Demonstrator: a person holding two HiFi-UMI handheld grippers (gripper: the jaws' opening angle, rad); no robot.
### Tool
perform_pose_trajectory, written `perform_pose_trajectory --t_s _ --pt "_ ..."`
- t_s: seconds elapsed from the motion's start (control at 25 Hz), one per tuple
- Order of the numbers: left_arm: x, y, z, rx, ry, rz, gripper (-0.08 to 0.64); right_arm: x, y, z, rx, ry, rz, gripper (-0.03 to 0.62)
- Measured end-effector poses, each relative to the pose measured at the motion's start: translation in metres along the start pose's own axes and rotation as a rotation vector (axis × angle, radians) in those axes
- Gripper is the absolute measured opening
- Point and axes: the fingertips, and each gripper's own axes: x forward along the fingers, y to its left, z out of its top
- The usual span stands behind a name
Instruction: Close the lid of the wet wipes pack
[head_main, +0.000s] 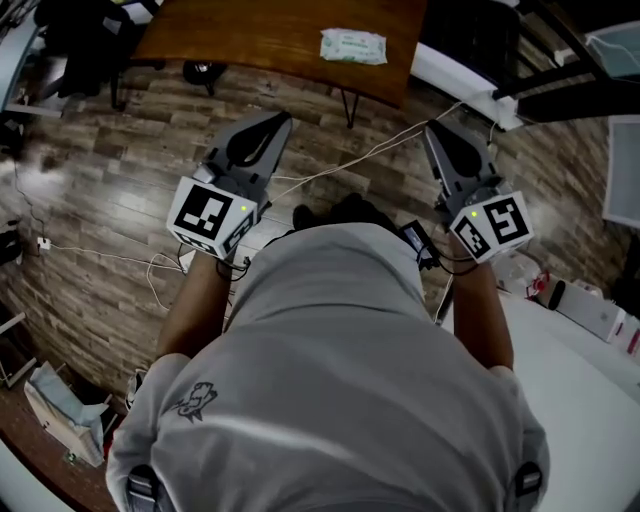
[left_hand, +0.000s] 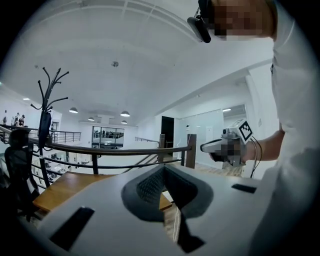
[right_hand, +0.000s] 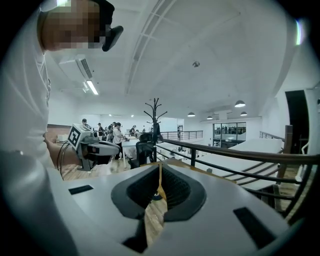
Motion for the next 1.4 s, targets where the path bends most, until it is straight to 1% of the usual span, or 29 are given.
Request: perform_pose_trajectory --t_s 0.32,0.6,0.96,1.2,1.4 --pt "-0.009 -0.038 0.011 0.019 -0.036 -0.017 0.014 -0.035 0.014 0.001 -0.006 -0.015 -0.008 0.041" --pt "-0.003 -0.086 0.015 0.011 -0.027 -0.024 0.012 -0.079 0.014 -0.008 0.013 -0.024 0.004 0.04" --pt "0.009 -0.183 0.002 0.018 0.005 -0.06 0.014 -0.17 0.009 -0.044 0.043 -0.024 0.007 0.04" --pt "-0.003 -0.251 -0.013 0.008 0.014 -0.047 0.014 -0.234 0.017 -0.069 0.045 -0.027 0.018 0.04" --pt "-0.021 -0.306 -0.019 0.0 0.01 -0.017 0.014 -0.288 0.03 -0.088 0.048 -0.026 0.036 0.04"
